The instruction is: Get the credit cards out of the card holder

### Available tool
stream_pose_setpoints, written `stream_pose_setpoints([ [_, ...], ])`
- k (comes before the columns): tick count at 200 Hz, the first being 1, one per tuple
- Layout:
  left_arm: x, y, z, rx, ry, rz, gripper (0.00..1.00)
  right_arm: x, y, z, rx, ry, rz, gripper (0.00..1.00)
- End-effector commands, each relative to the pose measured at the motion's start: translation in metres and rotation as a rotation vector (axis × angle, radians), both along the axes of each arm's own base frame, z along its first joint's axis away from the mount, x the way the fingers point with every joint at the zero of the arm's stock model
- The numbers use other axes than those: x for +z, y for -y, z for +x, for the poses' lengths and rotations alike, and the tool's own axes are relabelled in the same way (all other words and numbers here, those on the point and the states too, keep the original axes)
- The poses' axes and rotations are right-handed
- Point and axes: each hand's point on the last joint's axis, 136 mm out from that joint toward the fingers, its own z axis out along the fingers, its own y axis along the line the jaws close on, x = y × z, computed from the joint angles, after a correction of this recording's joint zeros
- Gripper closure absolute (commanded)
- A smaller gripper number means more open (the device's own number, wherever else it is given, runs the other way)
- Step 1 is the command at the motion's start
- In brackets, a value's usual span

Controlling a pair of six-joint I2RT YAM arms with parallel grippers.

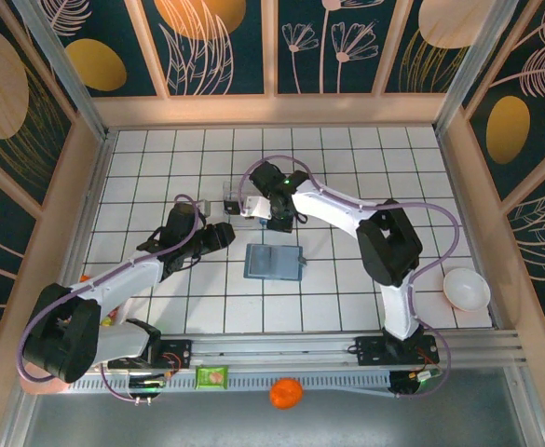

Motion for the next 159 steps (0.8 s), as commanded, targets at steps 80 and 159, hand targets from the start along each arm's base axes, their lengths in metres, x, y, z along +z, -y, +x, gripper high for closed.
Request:
stream_pose_setpoints([
  [80, -0.006, 0.000, -0.003, -0.003, -0.017, -0.031, 0.54, 0.021, -0.012, 0.029, -0.028, 0.138, 0.073, 0.80],
  [159, -0.004, -0.001, -0.001, 0.012, -0.001, -0.040, 0.52, 0.145, -0.033, 0.055, -0.210, 0.350, 0.612, 0.74],
])
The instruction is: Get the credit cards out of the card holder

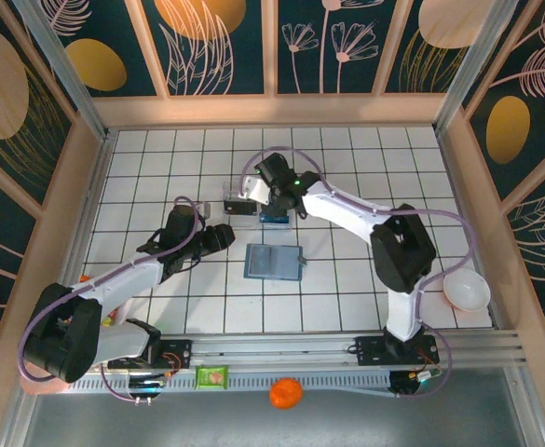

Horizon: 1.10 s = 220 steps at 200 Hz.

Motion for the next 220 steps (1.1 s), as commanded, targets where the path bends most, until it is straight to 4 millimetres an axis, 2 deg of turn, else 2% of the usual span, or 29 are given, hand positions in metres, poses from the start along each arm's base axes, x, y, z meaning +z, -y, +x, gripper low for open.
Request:
stream_pose_setpoints([
  [1, 0.001, -0.001, 0.002, 0.014, 0.006, -0.022, 0.52, 0.089, -0.012, 0.016, -0.098, 0.131, 0.366, 0.74],
  [8, 0.001, -0.001, 0.002, 0.015, 0.008, -0.021, 0.51, 0.104, -0.013, 0.016, -0.124, 0.132, 0.464, 0.71],
  [24, 0.000, -0.001, 0.002, 0.015, 0.011, -0.027, 0.49, 0.121, -0.015, 0.003, -0.164, 0.074, 0.645, 0.68],
  [37, -0.002, -0.001, 0.001, 0.017, 0.010, -0.028, 0.48, 0.118, -0.018, -0.011, -0.195, -0.036, 0.735, 0.67],
  [49, -0.004, -0.001, -0.001, 0.013, 0.009, -0.032, 0.46, 0.103, -0.018, -0.020, -0.272, -0.156, 0.774, 0.73],
  [63, -0.004, -0.001, -0.001, 0.014, 0.010, -0.039, 0.44, 0.073, -0.011, -0.035, -0.374, -0.278, 0.769, 0.82],
  [93, -0.006, -0.002, -0.004, 0.017, 0.018, -0.044, 0.36, 0.024, 0.002, -0.080, -0.468, -0.471, 0.746, 0.97],
  [102, -0.006, -0.003, -0.004, 0.016, 0.020, -0.042, 0.36, 0.008, 0.007, -0.091, -0.494, -0.502, 0.713, 1.00],
  [120, -0.006, -0.004, -0.006, 0.017, 0.024, -0.039, 0.35, -0.022, 0.016, -0.104, -0.552, -0.524, 0.632, 1.00],
  [160, -0.006, -0.006, -0.008, 0.022, 0.029, -0.040, 0.35, -0.059, 0.012, -0.104, -0.601, -0.478, 0.505, 1.00],
  [220, -0.006, -0.009, -0.013, 0.025, 0.029, -0.037, 0.35, -0.075, 0.005, -0.068, -0.630, -0.337, 0.425, 1.00],
])
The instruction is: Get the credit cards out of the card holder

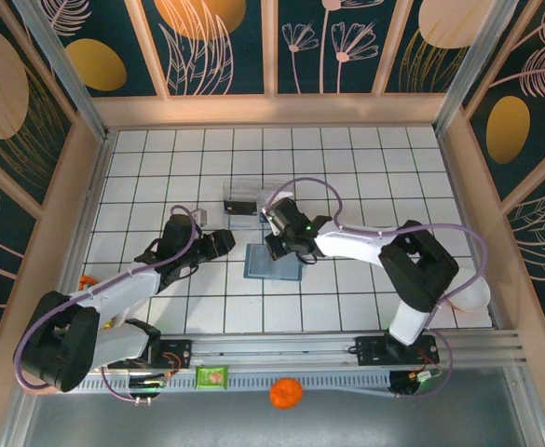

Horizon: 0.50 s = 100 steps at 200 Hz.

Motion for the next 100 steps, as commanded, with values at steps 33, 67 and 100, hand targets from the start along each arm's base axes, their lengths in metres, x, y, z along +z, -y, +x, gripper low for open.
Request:
stream_pose_setpoints([
  [33, 0.006, -0.005, 0.000, 0.014, 0.024, -0.003, 0.35, 0.009, -0.003, 0.043, -0.041, 0.130, -0.104, 1.00],
  [67, 0.005, -0.005, -0.001, 0.012, 0.021, -0.002, 0.35, 0.003, 0.001, 0.058, -0.059, 0.164, -0.184, 1.00],
  [100, 0.005, -0.005, -0.002, 0.011, 0.020, 0.000, 0.35, 0.003, 0.002, 0.072, -0.080, 0.194, -0.212, 1.00],
])
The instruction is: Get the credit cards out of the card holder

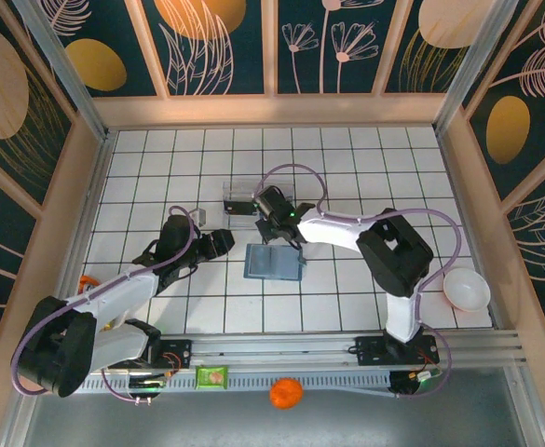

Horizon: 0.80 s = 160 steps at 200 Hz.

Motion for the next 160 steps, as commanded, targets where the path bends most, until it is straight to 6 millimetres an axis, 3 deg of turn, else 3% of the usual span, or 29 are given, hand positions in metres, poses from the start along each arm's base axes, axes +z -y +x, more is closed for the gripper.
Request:
stream_pose_setpoints([
  [1, -0.001, -0.004, -0.002, 0.008, -0.002, 0.006, 0.35, 0.001, 0.010, 0.015, -0.032, 0.042, -0.071, 1.00],
  [30, -0.001, -0.004, -0.002, 0.008, -0.002, 0.005, 0.35, 0.002, 0.010, 0.021, -0.041, 0.052, -0.070, 1.00],
  [78, -0.001, -0.005, -0.003, 0.008, -0.002, 0.004, 0.30, 0.030, -0.002, 0.010, -0.015, 0.041, 0.057, 1.00],
  [90, -0.002, -0.005, -0.003, 0.007, -0.003, 0.005, 0.29, 0.041, -0.003, 0.004, -0.013, 0.033, 0.108, 0.92],
  [105, -0.002, -0.005, -0.003, 0.007, -0.001, 0.005, 0.27, 0.052, -0.003, -0.009, -0.001, 0.005, 0.175, 0.79],
  [120, -0.002, -0.005, -0.002, 0.010, 0.001, 0.009, 0.25, 0.051, -0.006, -0.030, 0.046, -0.054, 0.225, 0.74],
  [160, -0.010, -0.012, -0.002, 0.034, -0.010, 0.046, 0.21, 0.010, -0.016, -0.088, 0.155, -0.186, 0.145, 0.69],
])
